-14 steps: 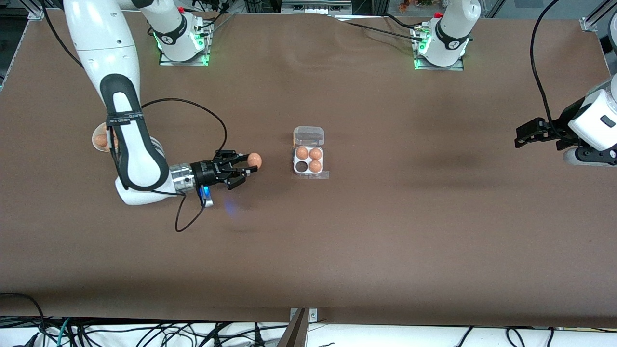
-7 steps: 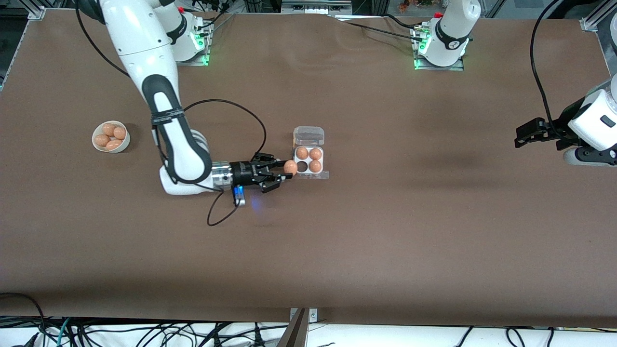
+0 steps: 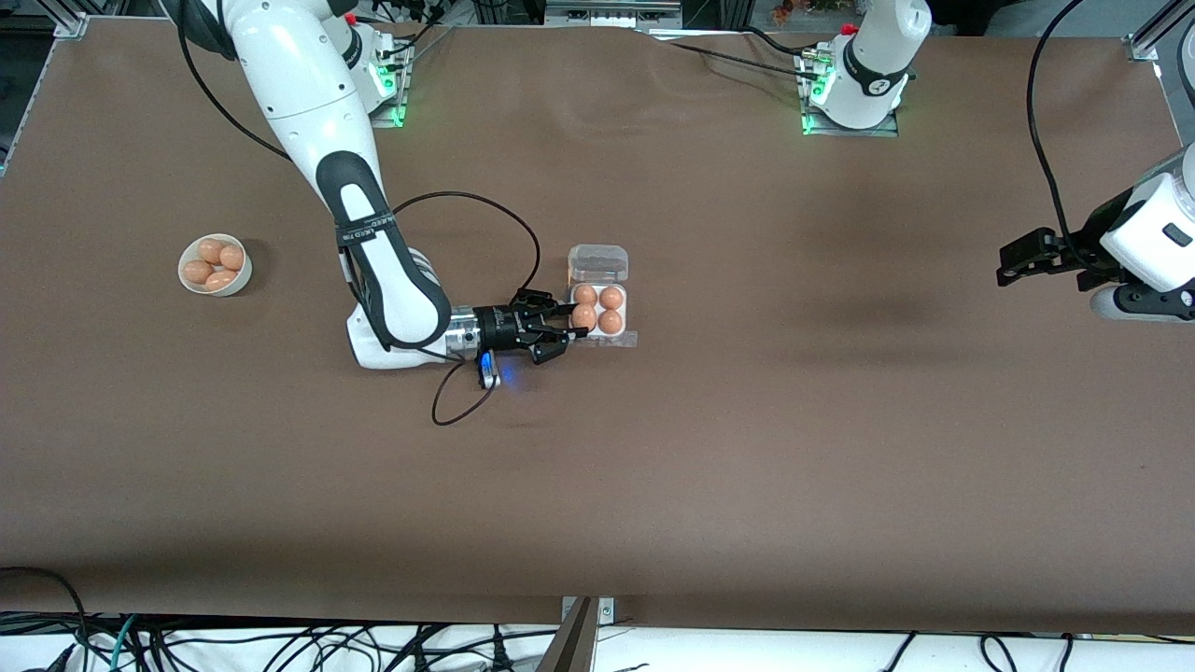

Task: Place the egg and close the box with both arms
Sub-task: 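Carry the egg to the clear carton and lower it into the empty slot, then open the right gripper and withdraw while the left gripper reaches the carton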

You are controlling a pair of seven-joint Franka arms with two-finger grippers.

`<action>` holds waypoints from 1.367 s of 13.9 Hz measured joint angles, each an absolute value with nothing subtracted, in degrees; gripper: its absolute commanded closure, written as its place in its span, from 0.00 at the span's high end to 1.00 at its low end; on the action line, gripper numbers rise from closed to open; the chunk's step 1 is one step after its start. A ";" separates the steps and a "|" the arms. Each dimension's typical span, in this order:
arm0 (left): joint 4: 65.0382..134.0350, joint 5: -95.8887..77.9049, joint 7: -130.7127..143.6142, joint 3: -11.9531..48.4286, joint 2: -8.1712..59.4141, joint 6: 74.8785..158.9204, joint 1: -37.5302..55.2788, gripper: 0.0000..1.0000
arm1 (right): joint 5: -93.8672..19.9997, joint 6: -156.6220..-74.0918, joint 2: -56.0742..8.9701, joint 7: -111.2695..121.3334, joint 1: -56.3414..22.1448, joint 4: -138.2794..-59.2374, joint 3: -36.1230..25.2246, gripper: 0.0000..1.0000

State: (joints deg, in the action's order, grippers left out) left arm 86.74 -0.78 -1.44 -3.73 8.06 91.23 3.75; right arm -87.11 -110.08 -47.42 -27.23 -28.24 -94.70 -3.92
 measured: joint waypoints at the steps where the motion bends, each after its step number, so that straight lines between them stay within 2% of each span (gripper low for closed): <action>1: 86.74 -0.78 -1.44 -3.73 8.06 91.23 3.75 1.00 | -87.11 -110.10 -47.64 -27.22 -28.28 -94.70 -3.70 0.31; 8: 86.74 -0.78 -1.44 -3.73 8.06 91.23 3.75 1.00 | -87.11 -110.48 -48.02 -27.37 -29.48 -95.11 -3.25 0.34; 9: 86.74 -0.78 -1.44 -3.73 8.06 91.23 3.75 1.00 | -87.15 -110.47 -48.24 -27.37 -29.51 -95.15 -3.26 0.38; 10: 86.74 -0.78 -1.44 -3.73 8.06 91.22 3.75 1.00 | -87.25 -110.45 -48.28 -27.37 -29.47 -95.15 -3.26 0.43; 11: 86.74 -0.78 -1.44 -3.73 8.06 91.23 3.75 1.00 | -87.25 -110.45 -48.29 -27.42 -29.47 -95.15 -3.26 0.64; 12: 86.74 -0.78 -1.44 -3.73 8.06 91.23 3.75 1.00 | -87.27 -110.45 -48.30 -27.53 -29.47 -95.15 -3.26 0.93; 13: 86.74 -0.78 -1.44 -3.73 8.06 91.22 3.75 1.00 | -87.39 -110.46 -48.35 -27.68 -29.47 -95.15 -3.25 1.00; 19: 86.74 -0.78 -1.44 -3.73 8.07 91.22 3.77 1.00 | -87.39 -110.51 -48.35 -27.64 -29.36 -94.61 -3.50 1.00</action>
State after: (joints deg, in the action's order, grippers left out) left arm 86.74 -0.78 -1.44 -3.73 8.07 91.22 3.77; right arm -87.39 -110.51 -48.35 -27.64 -29.36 -94.61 -3.50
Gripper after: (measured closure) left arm 0.000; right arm 0.000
